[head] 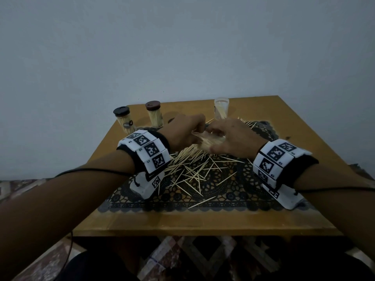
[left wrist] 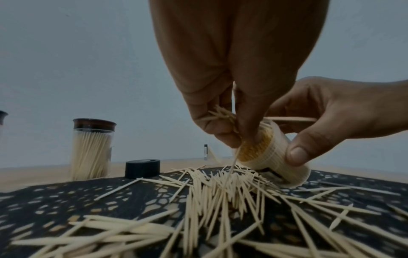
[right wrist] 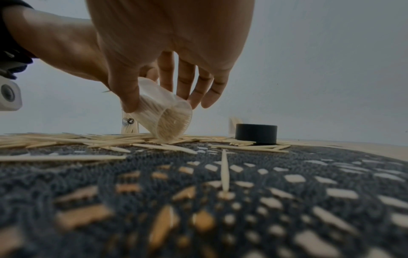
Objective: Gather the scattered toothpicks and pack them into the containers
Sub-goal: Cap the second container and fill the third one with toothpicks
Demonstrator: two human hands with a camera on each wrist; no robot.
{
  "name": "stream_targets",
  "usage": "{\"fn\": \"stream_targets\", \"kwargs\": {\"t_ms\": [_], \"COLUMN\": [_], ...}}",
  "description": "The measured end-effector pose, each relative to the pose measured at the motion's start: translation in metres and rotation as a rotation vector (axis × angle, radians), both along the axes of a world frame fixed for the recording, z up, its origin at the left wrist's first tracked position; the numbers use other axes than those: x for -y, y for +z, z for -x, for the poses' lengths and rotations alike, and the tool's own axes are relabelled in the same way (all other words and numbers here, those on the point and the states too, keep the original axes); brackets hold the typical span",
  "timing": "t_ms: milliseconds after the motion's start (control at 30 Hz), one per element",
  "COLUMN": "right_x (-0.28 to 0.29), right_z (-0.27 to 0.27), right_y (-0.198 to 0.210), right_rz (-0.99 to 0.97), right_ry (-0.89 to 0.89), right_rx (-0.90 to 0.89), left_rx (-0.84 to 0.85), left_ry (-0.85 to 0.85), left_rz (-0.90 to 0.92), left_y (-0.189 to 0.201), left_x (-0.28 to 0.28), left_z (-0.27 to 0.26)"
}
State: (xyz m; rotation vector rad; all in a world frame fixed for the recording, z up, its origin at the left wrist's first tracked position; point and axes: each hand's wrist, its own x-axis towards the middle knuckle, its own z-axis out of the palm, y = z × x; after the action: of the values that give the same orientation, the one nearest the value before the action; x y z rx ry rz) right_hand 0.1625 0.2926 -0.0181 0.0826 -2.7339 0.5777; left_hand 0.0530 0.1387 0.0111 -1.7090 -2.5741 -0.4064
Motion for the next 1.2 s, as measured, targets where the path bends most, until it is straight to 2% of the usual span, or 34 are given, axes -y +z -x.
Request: {"fn": "stream_targets", "kwargs": {"t_ms": [267, 400, 533, 733, 867, 933, 1033, 1100, 1200], "right_x": [-0.004, -0.002, -0.002, -0.003, -0.003, -0.004, -0.005, -0.004, -0.004], "right_z": [0.001, -0.001, -0.001, -0.001, -0.001, 0.0, 0.001, 0.001, 0.001], "right_y": [-0.003, -0.001, 0.0, -0.001, -0.003, -0.003, -0.004, -0.004, -0.004], "right_rz": [0.027, 0.031, 0.036, 0.042, 0.032, 0.044, 0.045, 0.046, 0.049], "right_ry": [-0.043, -0.037, -0.023, -0.03, -0.038, -0.052, -0.053, -0.052, -0.044], "right_rx": [0.036, 0.035, 0.025, 0.038, 0.037, 0.043, 0.032, 0.011, -0.008], "left_rx": [0.203, 0.185, 0.142, 0.066, 0.077, 0.121, 0.228, 0.322, 0.502], "left_ry": [-0.025, 0.054, 0.064, 0.052, 0.094, 0.156, 0.204, 0.158, 0.039], "left_rz": [-0.054, -0.11, -0.194, -0.196, -0.185, -0.184, -0.031, 0.076, 0.121], "left_y": [0.004, 0.0, -0.007, -0.01, -0.008, -0.008, -0.006, -0.002, 0.004], "left_x": [0.001, 0.005, 0.004, -0.001, 0.004, 0.009, 0.017, 0.017, 0.012], "left_z": [0.004, 0.007, 0.001, -0.007, -0.004, 0.001, 0.002, -0.007, -0.028]}}
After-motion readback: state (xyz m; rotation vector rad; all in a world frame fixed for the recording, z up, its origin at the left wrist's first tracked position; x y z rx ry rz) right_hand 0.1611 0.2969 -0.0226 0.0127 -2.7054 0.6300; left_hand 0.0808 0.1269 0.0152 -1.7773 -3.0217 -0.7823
